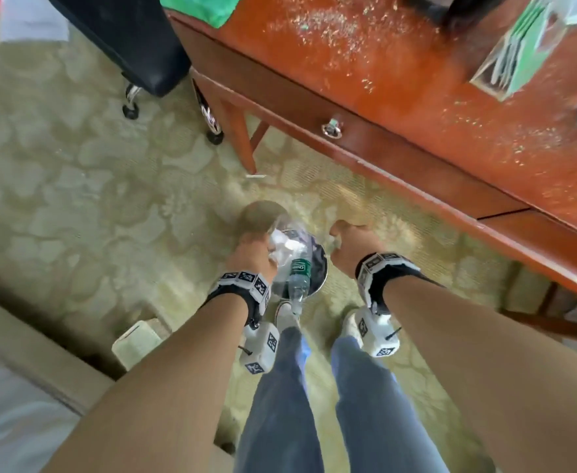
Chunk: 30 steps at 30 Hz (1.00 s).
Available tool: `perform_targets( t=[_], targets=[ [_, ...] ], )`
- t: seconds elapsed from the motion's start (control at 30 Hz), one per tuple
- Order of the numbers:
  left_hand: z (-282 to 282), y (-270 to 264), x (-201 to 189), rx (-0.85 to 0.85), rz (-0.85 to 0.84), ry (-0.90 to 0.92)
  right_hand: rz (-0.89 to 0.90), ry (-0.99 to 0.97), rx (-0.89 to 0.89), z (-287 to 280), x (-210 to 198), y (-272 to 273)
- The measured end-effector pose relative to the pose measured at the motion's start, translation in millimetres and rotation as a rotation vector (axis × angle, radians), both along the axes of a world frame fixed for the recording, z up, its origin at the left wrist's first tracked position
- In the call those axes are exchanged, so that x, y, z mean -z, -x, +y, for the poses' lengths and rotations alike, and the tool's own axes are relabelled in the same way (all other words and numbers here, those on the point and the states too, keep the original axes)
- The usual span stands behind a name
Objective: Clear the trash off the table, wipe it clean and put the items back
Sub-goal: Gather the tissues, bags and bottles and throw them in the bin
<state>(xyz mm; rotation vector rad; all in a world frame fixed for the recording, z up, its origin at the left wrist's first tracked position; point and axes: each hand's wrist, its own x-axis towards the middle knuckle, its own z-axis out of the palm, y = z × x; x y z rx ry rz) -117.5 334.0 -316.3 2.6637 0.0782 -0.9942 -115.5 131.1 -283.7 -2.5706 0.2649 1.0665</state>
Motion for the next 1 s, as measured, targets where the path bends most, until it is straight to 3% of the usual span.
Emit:
perform_targets(
  t=[0.2,0.37,0.63,1.0],
  targets=[
    [1.3,-0.7,72.6,-0.018,0.109,-0.013,0.070,0.032,0.035,28.8,79.8,3.7],
    [-4.0,4.2,110.7,-0.103,0.162,-0.008,0.101,0.019,0.068,34.1,112.5,6.2],
    [5.8,11.8,112.9,-0.221,0.165,0.027,0.119,0.011,0.090,32.1,117.9,10.7],
    [2.3,10.6,84.7,-0.173,0.199,0.064,0.144,-0.062,0.142,23.5,99.2,11.5]
  ],
)
